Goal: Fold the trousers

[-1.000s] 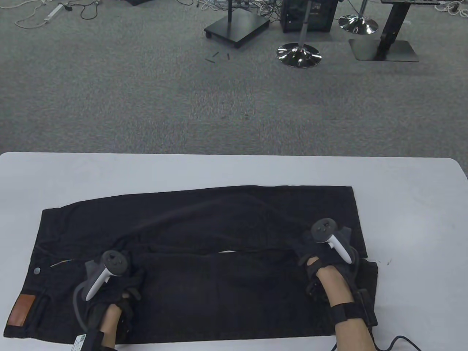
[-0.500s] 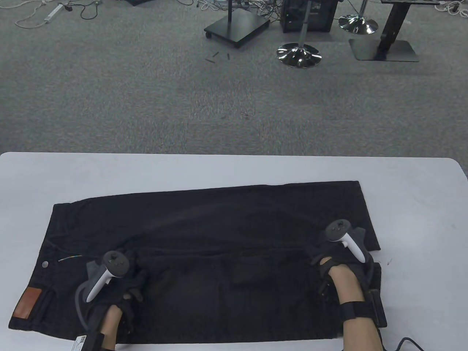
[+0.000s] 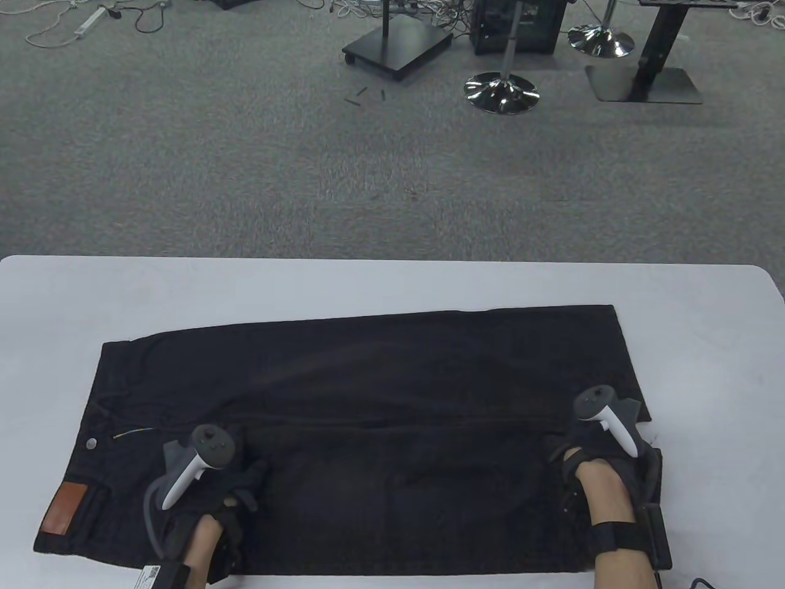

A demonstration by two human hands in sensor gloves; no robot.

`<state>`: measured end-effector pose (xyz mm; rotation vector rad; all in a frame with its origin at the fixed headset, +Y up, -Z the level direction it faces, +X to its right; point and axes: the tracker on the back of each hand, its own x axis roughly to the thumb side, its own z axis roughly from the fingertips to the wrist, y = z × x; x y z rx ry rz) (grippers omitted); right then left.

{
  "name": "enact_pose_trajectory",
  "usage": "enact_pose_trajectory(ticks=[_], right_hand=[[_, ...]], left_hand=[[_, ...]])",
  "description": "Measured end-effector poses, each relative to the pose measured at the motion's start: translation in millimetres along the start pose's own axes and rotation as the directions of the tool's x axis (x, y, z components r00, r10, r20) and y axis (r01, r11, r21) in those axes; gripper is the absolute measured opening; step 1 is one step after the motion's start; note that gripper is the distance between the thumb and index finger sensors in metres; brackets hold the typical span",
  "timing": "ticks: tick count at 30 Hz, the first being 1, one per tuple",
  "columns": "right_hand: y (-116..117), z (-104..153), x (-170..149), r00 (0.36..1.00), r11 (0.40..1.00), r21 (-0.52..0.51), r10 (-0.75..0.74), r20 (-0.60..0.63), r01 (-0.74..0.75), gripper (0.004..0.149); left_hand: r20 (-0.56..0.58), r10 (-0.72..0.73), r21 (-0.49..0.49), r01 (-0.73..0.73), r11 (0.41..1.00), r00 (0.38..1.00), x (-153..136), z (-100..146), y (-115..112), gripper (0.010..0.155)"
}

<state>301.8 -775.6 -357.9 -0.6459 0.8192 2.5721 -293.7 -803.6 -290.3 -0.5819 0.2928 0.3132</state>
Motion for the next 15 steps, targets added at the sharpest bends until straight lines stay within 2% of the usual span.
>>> enact_pose_trajectory(ticks=[2,7,9,13,15], right_hand=[[-9.2,6.0,-4.7,0.999,0.998,-0.041,-0.046,0.003,0.046,0.071],[-25.3,24.5,-11.2,0.989,0.992,-0.020,-0.121,0.081,0.123,0.065],[-23.1,29.7,-8.6,0.988,0.994,0.003,-0.110,0.107,0.110,0.064],[-4.3,29.0,-8.9,0.999,0.990,0.140,-0.022,0.043,0.016,0.068],[-0.4,27.8,-8.7,0.998,0.992,0.123,-0.045,0.053,0.038,0.071]], left_hand=[[-0.017,-0.026,-0.003,0.026,1.000,1.000,-2.0,-4.2,0.5,0.084],[-0.034,-0.005,0.008,0.006,1.000,0.999,-10.2,-12.6,3.8,0.084],[-0.034,0.010,0.014,-0.010,1.000,0.999,-12.9,-13.6,4.9,0.083],[-0.034,0.036,0.021,-0.035,0.999,0.999,-19.4,-14.1,5.9,0.083],[-0.025,0.041,0.025,-0.040,0.999,0.999,-20.9,-13.7,5.7,0.083]])
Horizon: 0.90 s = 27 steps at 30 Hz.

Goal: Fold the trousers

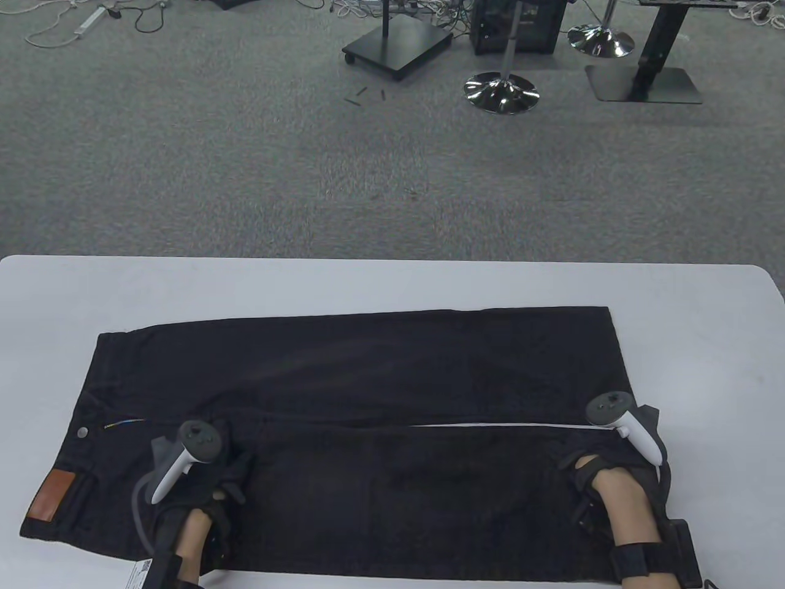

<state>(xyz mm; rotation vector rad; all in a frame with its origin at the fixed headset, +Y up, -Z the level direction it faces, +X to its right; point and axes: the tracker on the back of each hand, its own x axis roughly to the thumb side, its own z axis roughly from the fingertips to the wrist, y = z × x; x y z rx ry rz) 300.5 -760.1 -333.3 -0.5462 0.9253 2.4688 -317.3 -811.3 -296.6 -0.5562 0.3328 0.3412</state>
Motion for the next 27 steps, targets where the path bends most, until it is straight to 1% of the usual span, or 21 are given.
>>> enact_pose_trajectory(ticks=[1,3,5,7,8,11,13,15,18,19,20,21,25,27], right_hand=[[0.6,-3.6,-1.3,1.000,0.999,-0.040,-0.003,-0.003,0.002,0.070],[-1.3,-6.2,-2.9,0.999,0.999,-0.027,-0.031,-0.010,0.031,0.070],[-2.3,-8.0,-0.7,0.997,0.993,-0.092,-0.071,0.020,0.072,0.071],[0.5,-6.9,6.3,0.998,0.989,-0.139,-0.049,0.036,0.054,0.071],[4.9,-7.6,11.9,0.999,0.989,-0.145,-0.012,0.051,0.019,0.071],[20.7,-15.2,27.4,0.993,0.995,-0.087,0.057,0.106,-0.047,0.070],[28.9,-24.0,35.9,0.989,0.990,-0.100,0.109,0.100,-0.099,0.069],[33.3,-31.0,38.3,0.990,0.988,-0.103,0.119,0.074,-0.111,0.070],[33.7,-36.3,41.2,0.991,0.986,-0.147,0.091,0.096,-0.076,0.069],[33.6,-37.1,42.0,0.991,0.986,-0.150,0.093,0.095,-0.078,0.069],[33.4,-38.2,43.6,0.991,0.984,-0.161,0.096,0.094,-0.080,0.069],[33.5,-38.7,44.3,0.991,0.982,-0.171,0.097,0.093,-0.081,0.069],[31.1,-37.3,48.3,0.989,0.978,-0.179,0.124,0.084,-0.107,0.069],[30.7,-34.4,51.4,0.988,0.972,-0.211,0.124,0.092,-0.103,0.067]], left_hand=[[0.001,-0.001,0.000,0.001,1.000,1.000,-0.3,0.2,0.1,0.083],[0.005,0.002,0.006,-0.002,1.000,1.000,-0.3,1.0,-1.0,0.083],[0.003,-0.007,0.006,0.007,1.000,1.000,0.1,1.3,-1.4,0.083],[0.001,-0.011,0.005,0.011,1.000,1.000,0.8,1.7,-1.3,0.083],[-0.001,-0.012,0.003,0.012,1.000,1.000,1.4,1.8,-1.1,0.083],[-0.002,-0.013,0.001,0.013,1.000,1.000,2.4,3.0,-0.6,0.083],[-0.001,-0.010,0.005,0.010,1.000,1.000,2.0,3.9,-0.1,0.083],[-0.001,-0.018,0.009,0.018,1.000,1.000,0.9,2.7,1.0,0.083],[0.002,-0.002,0.002,0.002,1.000,1.000,-3.0,-2.8,3.6,0.083],[0.004,0.004,0.020,-0.004,1.000,1.000,-3.7,-2.9,3.7,0.082],[0.009,0.004,0.058,-0.005,0.998,1.000,-4.3,-2.9,4.2,0.081],[0.011,0.001,0.058,-0.002,0.998,1.000,-4.4,-2.5,4.5,0.081],[0.044,0.013,0.093,-0.018,0.995,0.999,-0.8,6.0,8.3,0.082],[0.086,0.002,0.121,-0.012,0.993,0.996,8.5,13.1,11.0,0.082]])
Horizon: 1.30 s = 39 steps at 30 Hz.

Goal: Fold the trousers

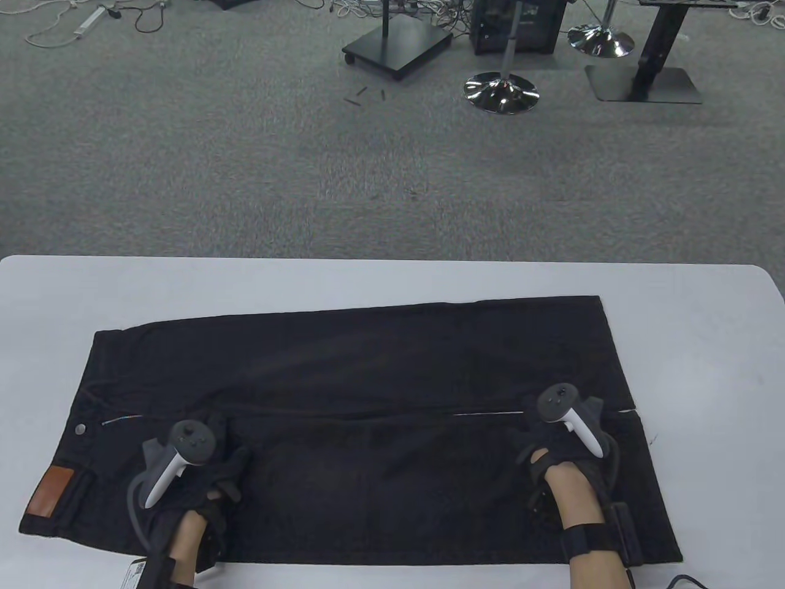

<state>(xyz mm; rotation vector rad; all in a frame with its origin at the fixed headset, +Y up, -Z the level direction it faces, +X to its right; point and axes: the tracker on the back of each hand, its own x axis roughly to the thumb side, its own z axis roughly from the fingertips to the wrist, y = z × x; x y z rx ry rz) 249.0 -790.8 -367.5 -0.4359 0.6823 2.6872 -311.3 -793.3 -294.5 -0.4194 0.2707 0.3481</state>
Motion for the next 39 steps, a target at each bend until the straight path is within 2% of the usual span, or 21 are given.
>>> enact_pose_trajectory(ticks=[3,7,10,13,16,18,20,22,24,29,35,39], right_hand=[[1.5,8.1,10.0,0.995,0.999,-0.027,-0.025,0.099,0.028,0.065],[3.6,30.3,33.1,0.964,0.997,-0.079,0.025,0.266,-0.004,0.066],[3.6,55.1,53.8,0.911,0.994,-0.103,0.079,0.404,-0.041,0.069],[6.5,77.9,70.4,0.867,0.990,-0.114,0.128,0.481,-0.083,0.071],[19.8,104.1,87.6,0.793,0.991,-0.083,0.137,0.593,-0.109,0.072],[36.0,118.8,97.8,0.748,0.988,-0.026,0.132,0.650,-0.152,0.072],[53.8,127.5,104.5,0.729,0.975,0.075,0.105,0.676,-0.210,0.073],[66.5,130.9,107.7,0.722,0.964,0.118,0.095,0.685,-0.238,0.074],[79.4,130.5,108.7,0.712,0.946,0.118,0.142,0.687,-0.303,0.075],[100.9,127.6,103.3,0.712,0.912,0.152,0.183,0.678,-0.380,0.076],[114.0,130.8,99.4,0.686,0.880,0.138,0.247,0.684,-0.454,0.077],[118.6,134.2,99.0,0.663,0.851,0.116,0.306,0.683,-0.512,0.082]], left_hand=[[0.112,-0.005,0.017,0.003,1.000,0.994,22.3,11.1,2.7,0.082],[0.258,0.001,0.007,-0.002,1.000,0.966,52.8,26.5,0.5,0.082],[0.364,-0.022,-0.009,0.027,1.000,0.931,75.7,41.0,-3.9,0.083],[0.428,-0.052,-0.038,0.076,0.996,0.902,93.3,52.4,-7.2,0.083],[0.505,-0.090,-0.060,0.139,0.988,0.858,109.4,67.5,-13.5,0.084],[0.549,-0.111,-0.092,0.192,0.977,0.828,117.0,76.8,-22.7,0.085],[0.582,-0.109,-0.149,0.238,0.960,0.806,120.8,81.8,-37.3,0.085],[0.590,-0.102,-0.200,0.268,0.943,0.801,121.0,83.7,-49.8,0.087],[0.597,-0.120,-0.223,0.308,0.925,0.793,119.2,83.6,-63.3,0.088],[0.597,-0.203,-0.204,0.392,0.897,0.776,118.0,84.4,-78.6,0.091],[0.606,-0.274,-0.178,0.463,0.868,0.746,117.8,87.7,-86.0,0.095],[0.595,-0.286,-0.203,0.485,0.851,0.751,115.7,84.3,-91.8,0.096]])
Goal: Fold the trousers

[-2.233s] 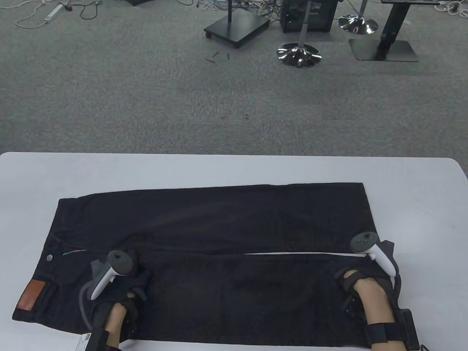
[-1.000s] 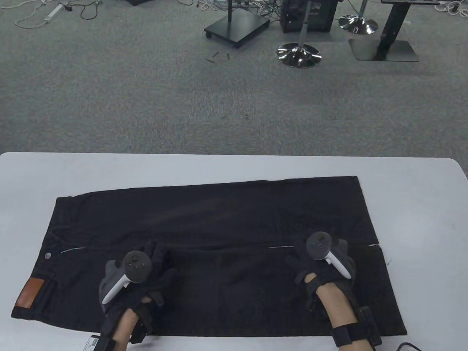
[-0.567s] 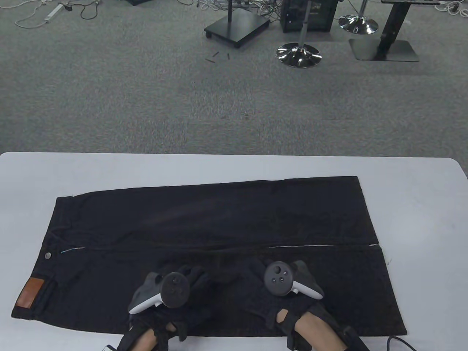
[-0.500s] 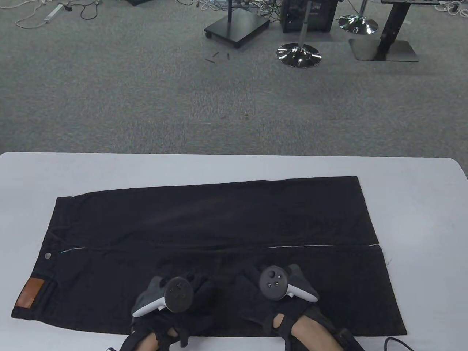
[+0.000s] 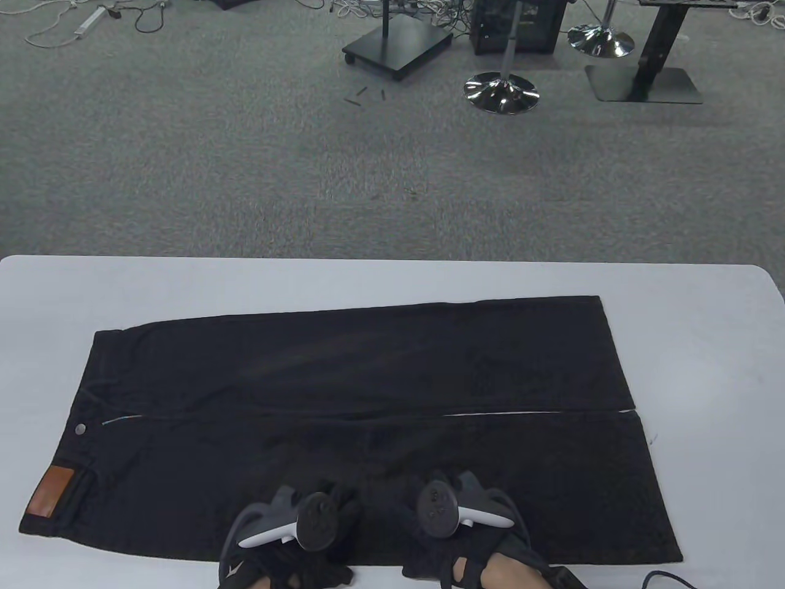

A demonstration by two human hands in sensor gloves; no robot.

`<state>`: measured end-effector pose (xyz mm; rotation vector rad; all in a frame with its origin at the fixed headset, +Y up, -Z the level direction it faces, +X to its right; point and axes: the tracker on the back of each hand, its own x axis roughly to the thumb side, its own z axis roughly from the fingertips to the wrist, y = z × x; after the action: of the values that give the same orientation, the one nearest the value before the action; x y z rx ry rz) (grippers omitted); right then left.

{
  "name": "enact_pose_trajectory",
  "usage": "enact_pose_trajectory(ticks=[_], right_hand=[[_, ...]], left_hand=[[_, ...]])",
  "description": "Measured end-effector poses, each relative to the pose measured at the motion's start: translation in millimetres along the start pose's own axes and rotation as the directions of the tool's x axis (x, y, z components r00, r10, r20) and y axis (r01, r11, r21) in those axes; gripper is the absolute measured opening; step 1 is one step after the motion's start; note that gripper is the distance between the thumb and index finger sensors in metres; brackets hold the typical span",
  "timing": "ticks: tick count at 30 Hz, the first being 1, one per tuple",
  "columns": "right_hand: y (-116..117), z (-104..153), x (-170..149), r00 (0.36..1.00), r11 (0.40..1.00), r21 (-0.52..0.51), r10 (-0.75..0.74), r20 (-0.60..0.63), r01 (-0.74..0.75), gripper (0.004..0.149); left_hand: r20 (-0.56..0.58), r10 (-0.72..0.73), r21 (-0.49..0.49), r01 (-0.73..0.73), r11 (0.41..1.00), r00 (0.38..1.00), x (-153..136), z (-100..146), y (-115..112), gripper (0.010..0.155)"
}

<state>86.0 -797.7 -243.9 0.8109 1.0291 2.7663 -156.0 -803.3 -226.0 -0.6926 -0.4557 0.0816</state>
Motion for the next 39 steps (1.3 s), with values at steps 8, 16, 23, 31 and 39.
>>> enact_pose_trajectory(ticks=[8,16,23,31,39], right_hand=[[1.5,-0.6,2.4,1.000,0.999,-0.032,0.030,-0.006,-0.031,0.079],[-0.2,-2.1,-1.1,0.999,0.994,-0.095,-0.047,0.005,0.048,0.062],[-0.4,-2.2,1.3,1.000,0.994,-0.108,-0.023,0.001,0.023,0.064],[-8.1,-0.2,17.3,0.995,0.961,-0.263,0.096,0.009,-0.090,0.052],[-8.7,1.0,22.3,0.983,0.955,-0.242,0.182,0.015,-0.173,0.055]], left_hand=[[-0.005,0.019,0.033,-0.018,0.999,1.000,-3.2,0.7,1.1,0.089],[-0.011,0.028,0.053,-0.027,0.998,1.000,-4.1,1.2,2.7,0.082],[-0.017,0.029,0.076,-0.027,0.997,0.999,-4.4,0.8,4.5,0.072],[-0.017,0.040,0.079,-0.039,0.996,0.999,-5.0,0.8,5.1,0.070],[-0.019,0.013,0.074,-0.012,0.997,1.000,-3.2,0.5,5.4,0.078]])
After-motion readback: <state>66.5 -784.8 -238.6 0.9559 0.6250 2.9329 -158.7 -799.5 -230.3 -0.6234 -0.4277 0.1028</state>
